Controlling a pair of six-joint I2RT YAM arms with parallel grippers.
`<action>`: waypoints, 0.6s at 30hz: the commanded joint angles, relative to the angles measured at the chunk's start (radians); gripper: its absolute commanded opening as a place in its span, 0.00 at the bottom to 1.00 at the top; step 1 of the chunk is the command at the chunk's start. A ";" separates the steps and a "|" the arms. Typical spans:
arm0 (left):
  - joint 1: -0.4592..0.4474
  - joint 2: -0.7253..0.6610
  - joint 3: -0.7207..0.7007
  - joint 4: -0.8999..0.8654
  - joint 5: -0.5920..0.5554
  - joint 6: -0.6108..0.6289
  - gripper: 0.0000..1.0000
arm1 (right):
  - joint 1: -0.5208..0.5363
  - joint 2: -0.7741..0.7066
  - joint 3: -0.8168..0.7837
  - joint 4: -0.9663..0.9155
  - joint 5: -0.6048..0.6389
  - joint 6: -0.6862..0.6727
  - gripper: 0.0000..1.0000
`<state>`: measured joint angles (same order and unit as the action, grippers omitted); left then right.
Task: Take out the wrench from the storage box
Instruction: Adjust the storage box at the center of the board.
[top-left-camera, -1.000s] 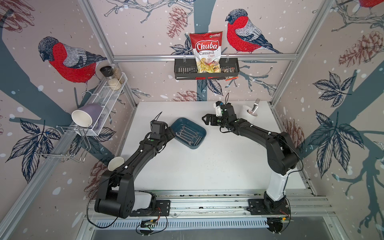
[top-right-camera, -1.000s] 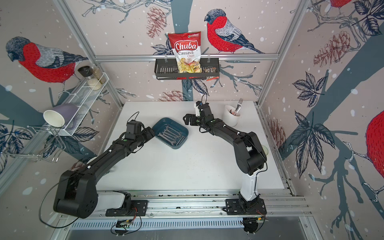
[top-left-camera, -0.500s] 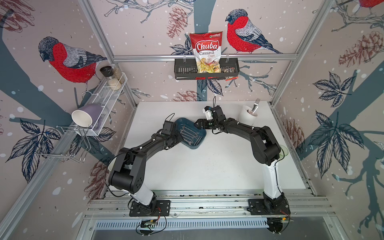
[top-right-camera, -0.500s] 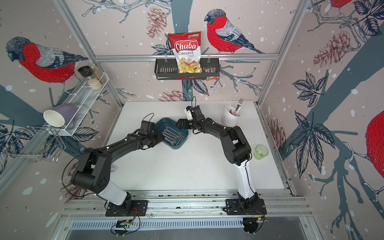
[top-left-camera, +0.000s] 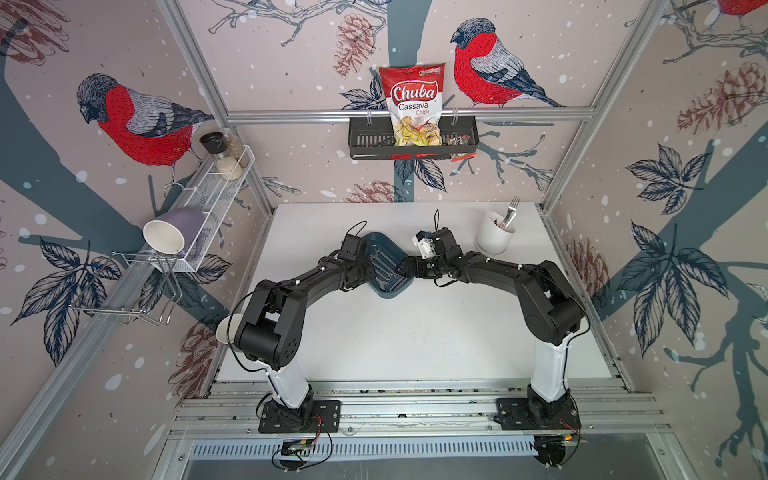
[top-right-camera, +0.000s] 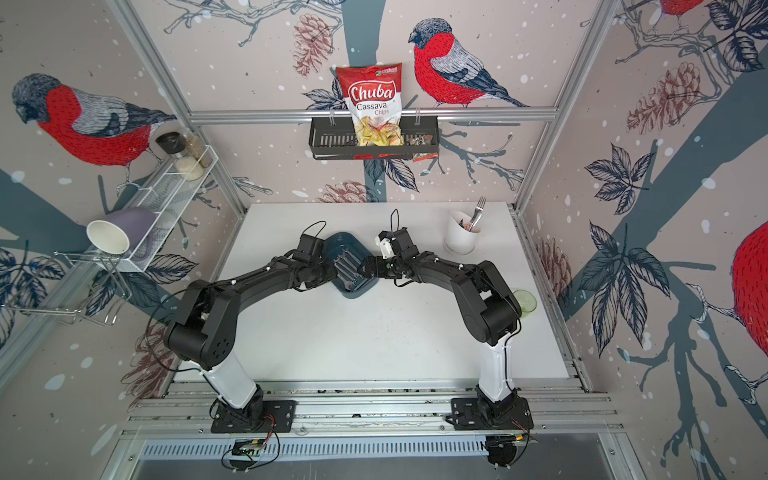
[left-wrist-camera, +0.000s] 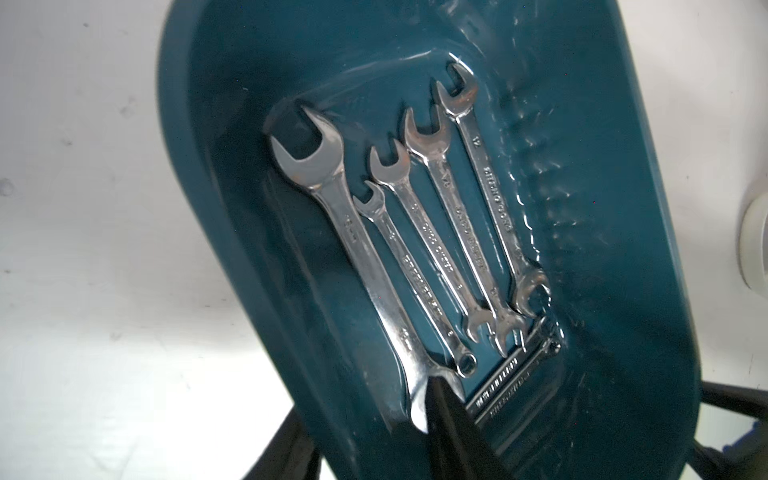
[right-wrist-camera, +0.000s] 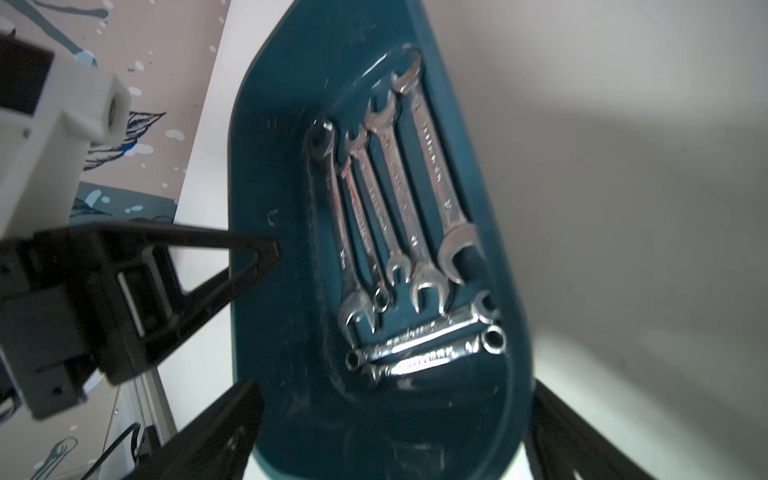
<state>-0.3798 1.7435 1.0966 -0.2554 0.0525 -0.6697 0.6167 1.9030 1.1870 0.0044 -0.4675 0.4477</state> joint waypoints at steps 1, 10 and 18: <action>-0.007 0.008 0.031 -0.069 -0.026 0.072 0.48 | 0.010 -0.062 -0.064 0.049 -0.025 0.025 1.00; -0.007 0.019 0.059 -0.108 -0.032 0.143 0.45 | 0.011 -0.121 -0.107 0.027 0.015 0.013 1.00; -0.007 0.071 0.105 -0.110 -0.024 0.146 0.27 | -0.026 -0.177 -0.068 -0.051 0.040 -0.018 1.00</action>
<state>-0.3843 1.8107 1.1912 -0.3519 0.0261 -0.5499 0.6006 1.7420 1.1114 -0.0105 -0.4477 0.4603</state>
